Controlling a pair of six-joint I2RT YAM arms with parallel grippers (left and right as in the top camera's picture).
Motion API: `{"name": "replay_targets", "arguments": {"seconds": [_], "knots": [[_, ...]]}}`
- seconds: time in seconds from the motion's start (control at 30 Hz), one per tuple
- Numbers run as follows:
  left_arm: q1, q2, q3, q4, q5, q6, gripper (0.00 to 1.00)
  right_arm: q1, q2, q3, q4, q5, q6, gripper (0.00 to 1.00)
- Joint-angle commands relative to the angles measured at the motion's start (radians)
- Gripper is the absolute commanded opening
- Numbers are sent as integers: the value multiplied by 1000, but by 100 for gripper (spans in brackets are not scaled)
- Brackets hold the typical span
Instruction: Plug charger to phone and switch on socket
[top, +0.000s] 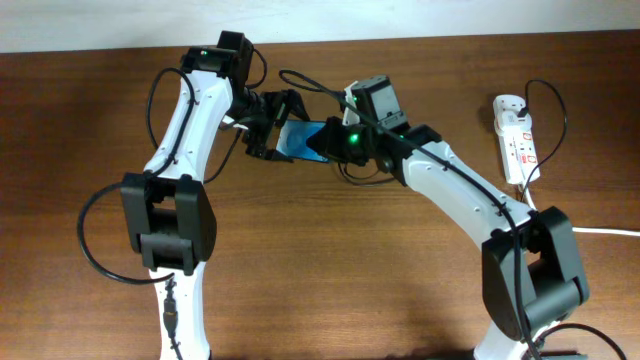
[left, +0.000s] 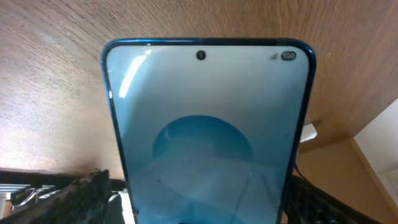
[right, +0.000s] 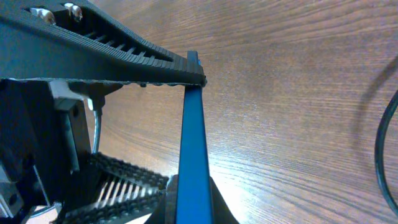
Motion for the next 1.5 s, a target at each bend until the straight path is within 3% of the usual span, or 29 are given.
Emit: {"name": "replay_targets", "arguments": {"seconds": [0.0, 0.27, 0.5, 0.53, 0.6, 0.93, 1.0, 1.07, 1.27, 1.47], "knots": [[-2, 0, 19, -8, 18, 6, 100, -35, 1, 13, 11, -32, -4, 4], [-1, 0, 19, 55, 18, 103, 99, -89, -15, 13, -5, -115, -8, 4], [19, 0, 19, 232, 225, 500, 99, -138, -27, 13, -47, -133, -56, 4], [27, 0, 19, 263, 334, 649, 99, -158, -47, 13, -51, -133, -77, 4], [36, 0, 19, 310, 439, 736, 100, -180, -79, 13, -59, -129, -93, 4], [44, 0, 19, 377, 575, 810, 99, -314, -338, 11, -136, -107, -89, 4], [44, 0, 19, 386, 605, 819, 99, -314, -361, -11, -123, -72, -1, 4], [44, 0, 19, 395, 635, 819, 99, -314, -376, -94, 0, -72, 100, 4], [44, 0, 19, 395, 670, 818, 100, -310, -376, -466, 687, 3, 494, 4], [33, 0, 19, 451, 631, 749, 98, -200, -369, -494, 729, 281, 820, 4]]}}
